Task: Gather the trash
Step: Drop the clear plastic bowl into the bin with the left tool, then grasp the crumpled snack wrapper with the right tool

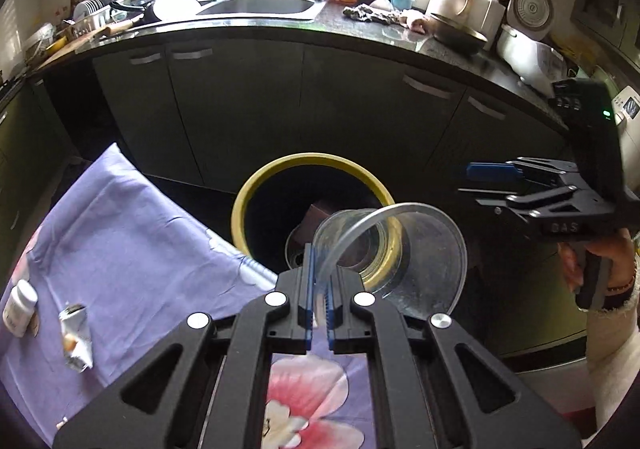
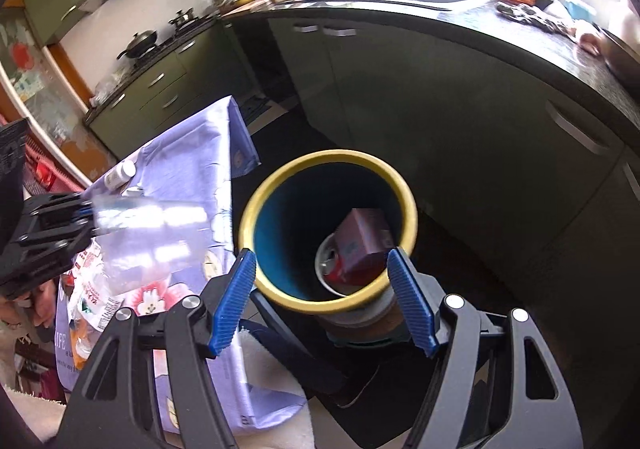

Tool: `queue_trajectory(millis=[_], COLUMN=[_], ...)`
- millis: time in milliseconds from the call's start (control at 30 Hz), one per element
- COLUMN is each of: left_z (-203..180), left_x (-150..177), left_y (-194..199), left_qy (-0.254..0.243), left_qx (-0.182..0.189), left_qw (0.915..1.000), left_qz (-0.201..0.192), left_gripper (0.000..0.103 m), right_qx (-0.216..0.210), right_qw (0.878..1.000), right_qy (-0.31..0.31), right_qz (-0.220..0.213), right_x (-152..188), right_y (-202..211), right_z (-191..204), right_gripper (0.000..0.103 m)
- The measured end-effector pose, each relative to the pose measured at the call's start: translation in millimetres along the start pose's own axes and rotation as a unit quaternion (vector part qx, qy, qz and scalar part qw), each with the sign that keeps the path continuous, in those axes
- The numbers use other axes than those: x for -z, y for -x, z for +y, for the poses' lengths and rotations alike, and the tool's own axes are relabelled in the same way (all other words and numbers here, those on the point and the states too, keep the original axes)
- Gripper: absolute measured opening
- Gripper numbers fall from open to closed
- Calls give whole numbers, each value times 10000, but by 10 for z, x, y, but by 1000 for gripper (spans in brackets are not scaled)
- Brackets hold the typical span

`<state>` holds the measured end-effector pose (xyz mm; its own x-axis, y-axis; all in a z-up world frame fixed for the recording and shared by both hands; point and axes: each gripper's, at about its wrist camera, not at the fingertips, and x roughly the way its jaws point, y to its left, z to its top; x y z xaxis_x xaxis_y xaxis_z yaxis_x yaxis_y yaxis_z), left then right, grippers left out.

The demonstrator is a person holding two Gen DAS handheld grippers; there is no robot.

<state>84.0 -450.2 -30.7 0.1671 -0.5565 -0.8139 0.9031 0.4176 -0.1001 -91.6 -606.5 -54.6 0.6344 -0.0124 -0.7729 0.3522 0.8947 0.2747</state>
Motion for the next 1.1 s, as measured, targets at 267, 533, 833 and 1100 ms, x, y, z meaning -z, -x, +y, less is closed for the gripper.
queue_trajectory(millis=[267, 533, 833, 1100], left_z=[18, 273, 553, 1178], left_x=[-406, -297, 906, 2166], left_y=[-973, -323, 1620, 2215], left_qy=[217, 590, 606, 1706], left_qx=[-143, -4, -865, -1799], left_qw=[9984, 9982, 9734, 9496], left_qz=[509, -124, -2035, -1916], left_gripper=[5, 49, 97, 97], right_qx=[147, 186, -360, -937], right_qw=[9994, 9996, 9954, 9757], right_qy=[-319, -184, 796, 1735], right_qz=[13, 79, 405, 953], right_x=[88, 120, 13, -112], right_y=[-3, -14, -345, -915], right_z=[-437, -380, 632, 1894], right_gripper=[69, 69, 69, 74])
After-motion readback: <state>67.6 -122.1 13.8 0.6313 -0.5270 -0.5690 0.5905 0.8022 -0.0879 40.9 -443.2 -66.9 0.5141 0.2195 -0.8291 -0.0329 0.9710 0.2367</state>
